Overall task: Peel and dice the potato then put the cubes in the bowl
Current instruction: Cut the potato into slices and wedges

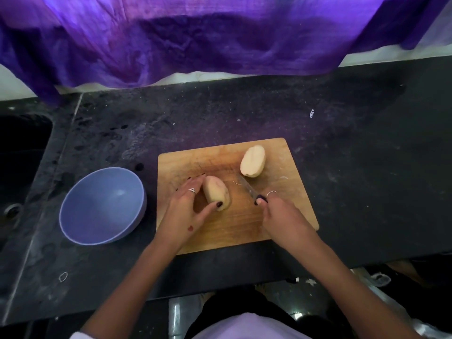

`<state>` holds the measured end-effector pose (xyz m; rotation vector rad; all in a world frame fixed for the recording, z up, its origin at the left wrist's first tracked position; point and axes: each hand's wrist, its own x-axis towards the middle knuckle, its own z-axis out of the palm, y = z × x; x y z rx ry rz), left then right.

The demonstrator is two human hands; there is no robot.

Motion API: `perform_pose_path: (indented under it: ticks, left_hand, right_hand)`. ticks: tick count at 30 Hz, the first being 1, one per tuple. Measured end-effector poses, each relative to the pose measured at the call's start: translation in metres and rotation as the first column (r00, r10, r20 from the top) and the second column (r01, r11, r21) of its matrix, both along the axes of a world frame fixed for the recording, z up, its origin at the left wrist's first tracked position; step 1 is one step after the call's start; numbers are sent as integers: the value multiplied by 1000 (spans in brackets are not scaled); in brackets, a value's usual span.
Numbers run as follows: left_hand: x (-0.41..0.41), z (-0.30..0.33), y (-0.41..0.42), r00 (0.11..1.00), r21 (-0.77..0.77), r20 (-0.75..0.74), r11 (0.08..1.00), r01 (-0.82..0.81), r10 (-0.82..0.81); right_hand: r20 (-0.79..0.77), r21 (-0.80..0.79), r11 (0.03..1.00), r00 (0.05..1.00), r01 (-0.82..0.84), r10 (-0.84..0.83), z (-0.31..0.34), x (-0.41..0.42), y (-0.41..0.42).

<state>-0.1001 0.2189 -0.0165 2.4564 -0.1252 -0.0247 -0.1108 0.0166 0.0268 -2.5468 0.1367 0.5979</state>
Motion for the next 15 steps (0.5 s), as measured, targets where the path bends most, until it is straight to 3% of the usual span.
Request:
perform_pose_path:
  ticks: [5,15]
  left_hand:
    - [4,-10,-5,1000,23,0,1000,-1,1]
    - [-1,-12,-11,999,-30,15,999,-41,41]
  right_hand:
    - [83,92,995,996,-49,42,4,-3,22]
    - [63,-56,997,996,-60,64,9,5,39]
